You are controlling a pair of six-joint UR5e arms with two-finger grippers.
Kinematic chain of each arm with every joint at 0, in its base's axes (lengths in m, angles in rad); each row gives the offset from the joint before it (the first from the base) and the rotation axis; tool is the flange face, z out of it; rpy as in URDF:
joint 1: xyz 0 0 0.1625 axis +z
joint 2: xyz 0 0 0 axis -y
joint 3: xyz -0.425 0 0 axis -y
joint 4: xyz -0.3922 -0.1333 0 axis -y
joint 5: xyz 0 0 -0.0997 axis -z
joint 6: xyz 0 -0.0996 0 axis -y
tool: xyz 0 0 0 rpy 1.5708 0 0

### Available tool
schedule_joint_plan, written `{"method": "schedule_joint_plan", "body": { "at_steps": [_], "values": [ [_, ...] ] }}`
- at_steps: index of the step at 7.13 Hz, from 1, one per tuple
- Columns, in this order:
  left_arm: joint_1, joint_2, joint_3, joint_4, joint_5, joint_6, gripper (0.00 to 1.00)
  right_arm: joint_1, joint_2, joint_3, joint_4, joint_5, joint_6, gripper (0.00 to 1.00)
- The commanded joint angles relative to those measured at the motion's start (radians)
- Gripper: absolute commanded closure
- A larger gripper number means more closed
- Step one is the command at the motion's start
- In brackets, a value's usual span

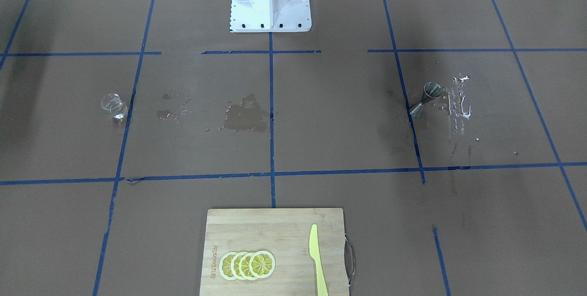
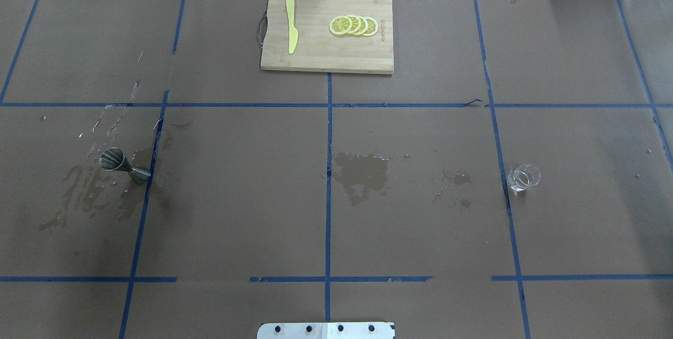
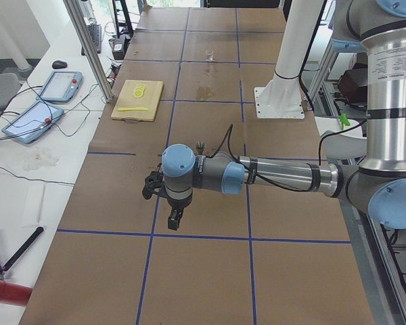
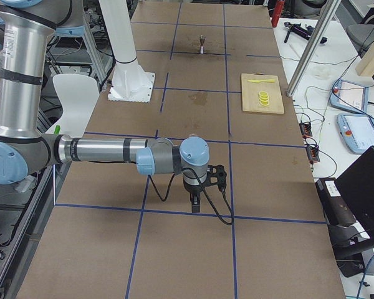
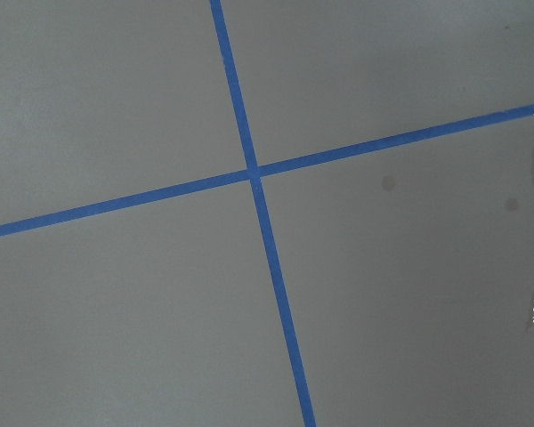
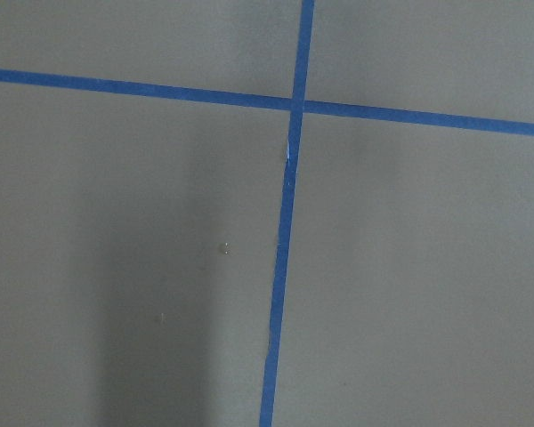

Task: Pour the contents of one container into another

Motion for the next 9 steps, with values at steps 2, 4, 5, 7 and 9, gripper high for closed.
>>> {"method": "schedule_joint_plan", "body": {
  "at_steps": [2, 4, 5, 7, 9],
  "values": [
    [0.002, 0.001, 0.002, -0.001, 0.002, 0.003, 0.00, 0.000, -0.004, 0.001, -0.002, 0.000, -0.002, 0.00],
    [0.021, 0.001, 0.002, -0.001, 0.014, 0.002, 0.00, 0.000, 0.004, 0.009, 0.001, 0.000, 0.009, 0.00],
    [0.021, -0.002, -0.003, -0.024, 0.011, 0.000, 0.00, 0.000, 0.002, 0.039, 0.002, -0.005, 0.011, 0.00],
    [0.021, -0.005, -0.003, -0.082, -0.009, -0.006, 0.00, 0.000, 0.041, 0.121, 0.002, -0.023, 0.012, 0.00],
    [0.021, -0.014, -0.003, -0.158, -0.012, -0.006, 0.00, 0.000, 0.058, 0.112, 0.002, -0.014, 0.020, 0.00]
  ]
}}
